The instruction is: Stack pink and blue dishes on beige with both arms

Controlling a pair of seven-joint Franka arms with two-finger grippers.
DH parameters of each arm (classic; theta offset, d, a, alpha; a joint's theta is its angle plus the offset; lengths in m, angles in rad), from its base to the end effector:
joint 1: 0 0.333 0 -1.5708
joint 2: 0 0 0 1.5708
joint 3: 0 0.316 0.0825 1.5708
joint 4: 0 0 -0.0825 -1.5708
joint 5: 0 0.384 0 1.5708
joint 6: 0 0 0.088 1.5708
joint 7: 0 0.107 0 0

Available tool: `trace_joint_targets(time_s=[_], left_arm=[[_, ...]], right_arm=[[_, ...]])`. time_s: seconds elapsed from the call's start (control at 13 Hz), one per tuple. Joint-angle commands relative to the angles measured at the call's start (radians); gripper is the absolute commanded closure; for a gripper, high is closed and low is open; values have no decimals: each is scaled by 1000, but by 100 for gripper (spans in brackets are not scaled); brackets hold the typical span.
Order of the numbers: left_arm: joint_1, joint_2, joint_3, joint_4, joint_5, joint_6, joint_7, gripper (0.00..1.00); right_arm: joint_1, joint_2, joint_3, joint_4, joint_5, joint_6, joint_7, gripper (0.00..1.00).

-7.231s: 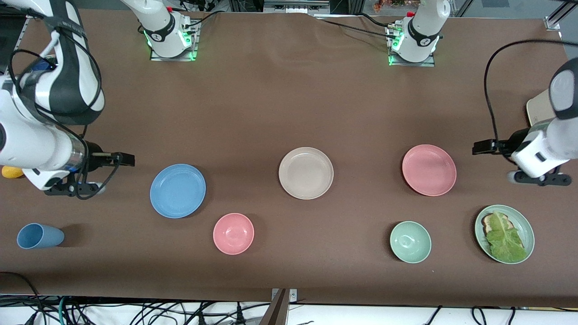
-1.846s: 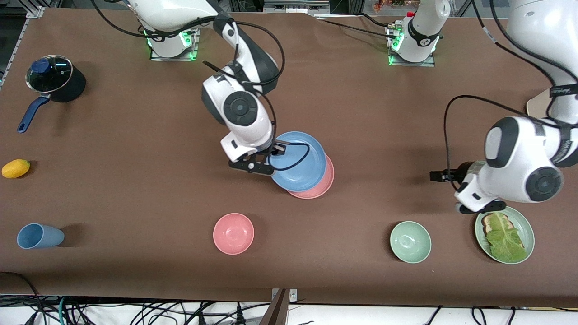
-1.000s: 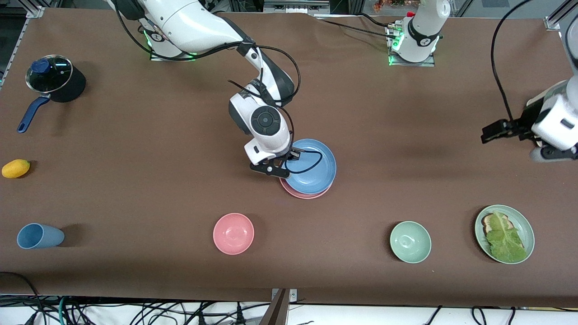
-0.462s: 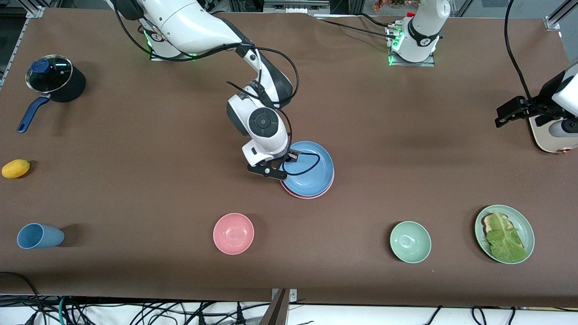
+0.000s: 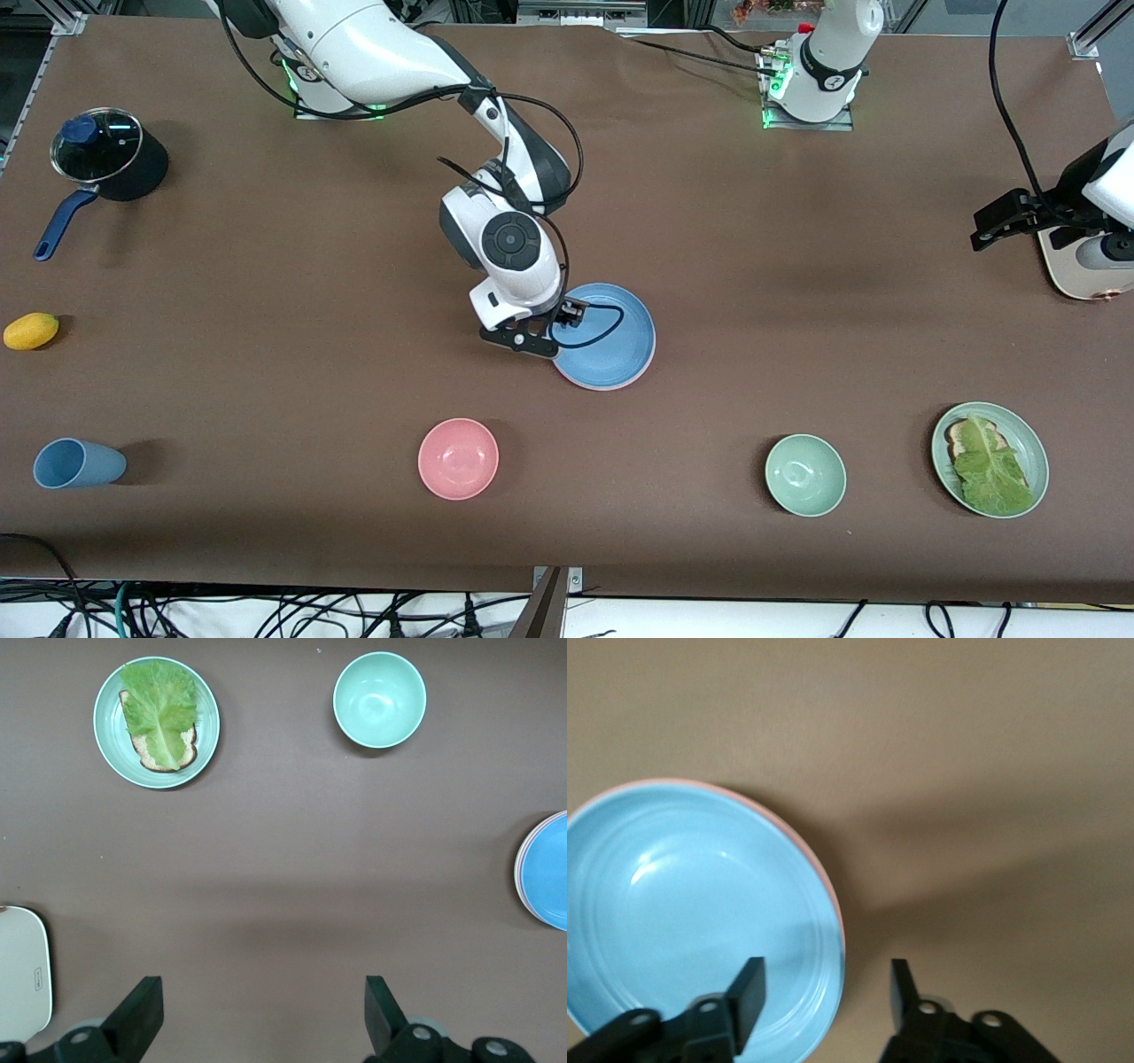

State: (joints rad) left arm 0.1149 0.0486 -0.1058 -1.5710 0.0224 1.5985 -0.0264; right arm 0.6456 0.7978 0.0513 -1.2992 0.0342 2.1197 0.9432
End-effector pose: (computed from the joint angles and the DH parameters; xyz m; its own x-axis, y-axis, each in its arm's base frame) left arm 0.5709 0.0090 0.5996 0.9992 0.0349 -0.0204 0.0345 -0.9992 -0.0178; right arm 0.5783 0.4741 0.2687 0.9607 -0.2747 -0.0405 -0.2767 -0.9593 -0.0570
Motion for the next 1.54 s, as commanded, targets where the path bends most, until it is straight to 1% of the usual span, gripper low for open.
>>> trace_joint_targets(time_s=[0.0,0.08,0.23,0.38,0.46,0.69,0.85,1.0,1.08,1.15,1.31,1.38,1.46], left_arm=[[-9,-12,3,-9,8,17,25,0],[-9,-12,5,0,10,17,25,0],[-6,-12,5,2,8,17,25,0],[-4,-10,5,2,8,17,25,0],[-3,-10,5,3,10,18,25,0],[-1,-4,5,6,7,38,25,0],[-9,4,3,6,11,38,25,0],[-9,7,3,11,7,40,25,0],[-11,7,3,9,10,38,25,0],[-11,14,3,11,10,37,23,0],[-11,17,3,12,10,37,25,0],[-9,17,3,12,11,37,25,0],[-11,17,3,12,11,37,23,0]], right_arm=[[-30,-72,-31,-8,-7,-55,-53,12],[-47,-92,-42,-9,-8,-72,-114,1],[-79,-144,-97,-14,1,-128,-255,0],[-104,-179,-163,-18,10,-141,-309,0],[-131,-201,-166,-26,12,-148,-367,0],[-216,-277,-169,-29,30,-303,-504,0],[-265,-342,-175,-31,30,-403,-639,0],[-277,-399,-217,-32,30,-486,-713,0],[-276,-425,-226,-35,32,-510,-718,0],[-276,-451,-228,-60,30,-515,-719,0],[-287,-552,-223,-182,26,-471,-719,0],[-323,-612,-208,-263,23,-451,-721,0],[-381,-661,-158,-312,21,-446,-737,0]])
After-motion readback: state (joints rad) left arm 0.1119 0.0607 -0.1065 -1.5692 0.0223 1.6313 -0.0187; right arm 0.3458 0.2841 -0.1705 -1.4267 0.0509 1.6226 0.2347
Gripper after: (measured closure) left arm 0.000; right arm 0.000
